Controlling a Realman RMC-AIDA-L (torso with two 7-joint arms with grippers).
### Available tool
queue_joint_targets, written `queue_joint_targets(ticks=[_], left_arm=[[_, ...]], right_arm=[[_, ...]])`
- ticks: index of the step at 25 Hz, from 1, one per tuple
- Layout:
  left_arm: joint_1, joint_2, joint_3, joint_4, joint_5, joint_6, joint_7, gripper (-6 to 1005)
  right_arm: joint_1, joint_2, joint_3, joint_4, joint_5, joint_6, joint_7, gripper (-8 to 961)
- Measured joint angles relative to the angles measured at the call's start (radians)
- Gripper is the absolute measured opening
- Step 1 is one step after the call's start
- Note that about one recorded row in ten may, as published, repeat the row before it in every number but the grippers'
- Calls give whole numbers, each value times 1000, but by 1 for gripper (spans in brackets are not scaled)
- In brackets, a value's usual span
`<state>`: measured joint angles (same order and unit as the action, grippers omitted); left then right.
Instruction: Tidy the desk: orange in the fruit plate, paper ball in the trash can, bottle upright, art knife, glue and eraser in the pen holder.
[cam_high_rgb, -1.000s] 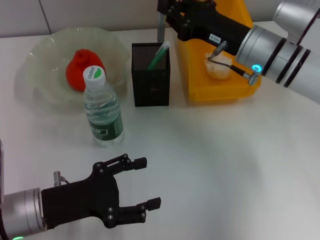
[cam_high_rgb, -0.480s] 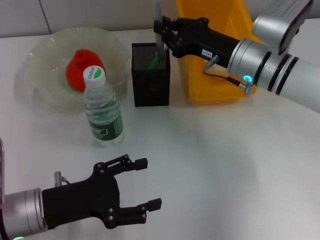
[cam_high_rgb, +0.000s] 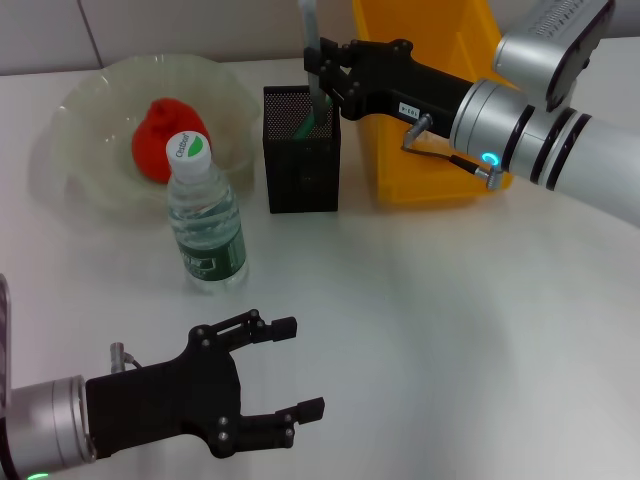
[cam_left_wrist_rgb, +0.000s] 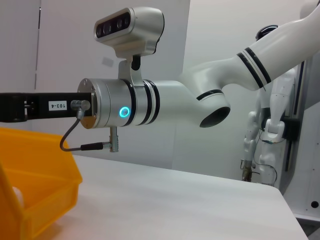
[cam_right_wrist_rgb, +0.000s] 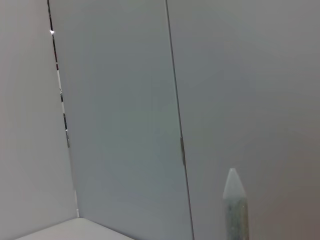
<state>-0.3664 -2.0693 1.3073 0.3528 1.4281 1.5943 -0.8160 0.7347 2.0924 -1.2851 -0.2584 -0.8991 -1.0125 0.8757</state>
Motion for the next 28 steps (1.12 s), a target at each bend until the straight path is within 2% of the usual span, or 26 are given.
queue_joint_targets(ticks=[7,13,14,15,18,19,20,21,22,23,26,27,28], left_arm=[[2,0,0,0,0,0,0,847],[6,0,0,0,0,0,0,847],[8,0,0,1,0,1,0,847],[8,0,0,1,0,1,0,847],[11,1,-4,3,0,1,1,847],[15,2,-6,3,0,1,1,847],[15,2,-6,3,0,1,1,847],[17,2,-7,5,-2,1,2,847],[21,4,-10,6,-6,-1,7,847],[21,4,-10,6,-6,-1,7,847],[21,5,-20,6,-8,-3,11,847],[21,7,-29,7,-7,-6,12,847],[21,7,-29,7,-7,-6,12,847]], right_arm=[[0,0,-3,1,-5,0,0,180],[-29,0,6,-23,-2,-61,0,441],[-69,-2,25,-58,-1,-122,7,478],[-69,-2,25,-58,-1,-122,7,515],[-153,-8,63,-137,0,-225,31,626],[-216,-17,75,-201,-2,-288,70,627],[-216,-17,75,-201,-2,-288,70,629],[-251,-24,76,-244,-13,-312,105,630],[-321,-41,77,-326,-53,-347,171,631],[-321,-41,77,-326,-53,-347,171,650],[-407,-73,91,-441,-218,-448,248,708],[-434,-86,137,-485,-368,-531,288,727],[-434,-86,137,-485,-368,-531,288,746]])
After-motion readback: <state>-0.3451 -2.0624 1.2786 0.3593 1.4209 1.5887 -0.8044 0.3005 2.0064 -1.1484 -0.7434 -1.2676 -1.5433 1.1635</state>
